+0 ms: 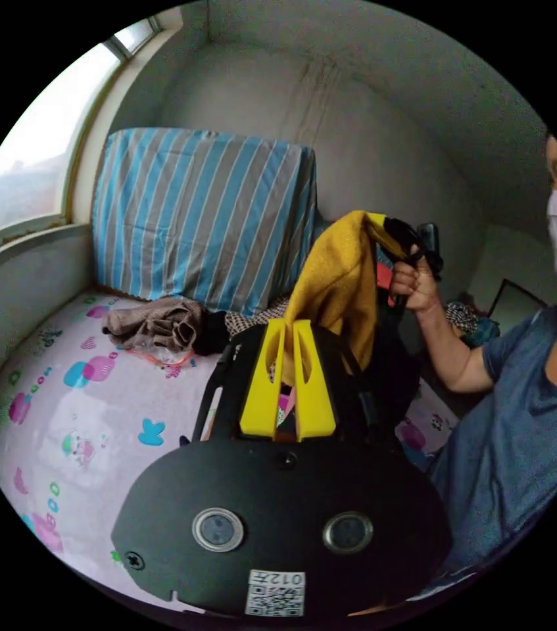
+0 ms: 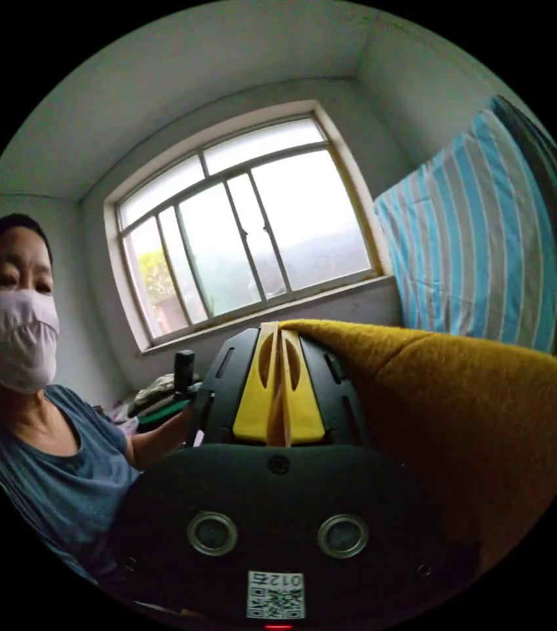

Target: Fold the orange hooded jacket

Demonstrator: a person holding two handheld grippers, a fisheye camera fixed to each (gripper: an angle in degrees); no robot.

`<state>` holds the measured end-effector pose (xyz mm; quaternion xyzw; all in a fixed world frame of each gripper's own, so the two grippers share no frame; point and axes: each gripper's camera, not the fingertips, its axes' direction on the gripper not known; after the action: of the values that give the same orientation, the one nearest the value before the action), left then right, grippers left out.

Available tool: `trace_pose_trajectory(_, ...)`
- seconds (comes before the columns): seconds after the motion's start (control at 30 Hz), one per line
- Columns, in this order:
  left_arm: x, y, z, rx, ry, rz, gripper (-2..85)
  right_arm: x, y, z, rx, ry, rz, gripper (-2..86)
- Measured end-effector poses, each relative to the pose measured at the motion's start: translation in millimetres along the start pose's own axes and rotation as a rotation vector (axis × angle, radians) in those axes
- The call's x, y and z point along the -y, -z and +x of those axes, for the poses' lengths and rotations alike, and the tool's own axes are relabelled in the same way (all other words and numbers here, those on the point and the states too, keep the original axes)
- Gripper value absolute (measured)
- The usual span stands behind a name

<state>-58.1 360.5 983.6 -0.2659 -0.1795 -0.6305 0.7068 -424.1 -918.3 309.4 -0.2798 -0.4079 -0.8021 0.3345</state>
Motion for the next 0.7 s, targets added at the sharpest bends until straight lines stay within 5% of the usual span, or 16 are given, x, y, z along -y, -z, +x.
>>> trace_pose_trajectory(0.27,-48,141,27,0.347,0.061,0.192,0.4,89,-181,-15,0.429,0.015,-0.015,-0.9)
trace_pose_trajectory(0.4,-89,191,7,0.48,0.261,0.198,0.6,107,-357,-19,0.54,-0.099,-0.293,-0.3)
trace_pose_trajectory(0.53,-140,183,-26,0.724,0.425,-0.104,0.8,62,-504,-2,0.464,-0.204,-0.578,0.7)
trace_pose_trajectory(0.7,-212,149,-91,0.694,0.695,-0.325,1.0,36,-537,50,0.337,-0.349,-0.614,5.0)
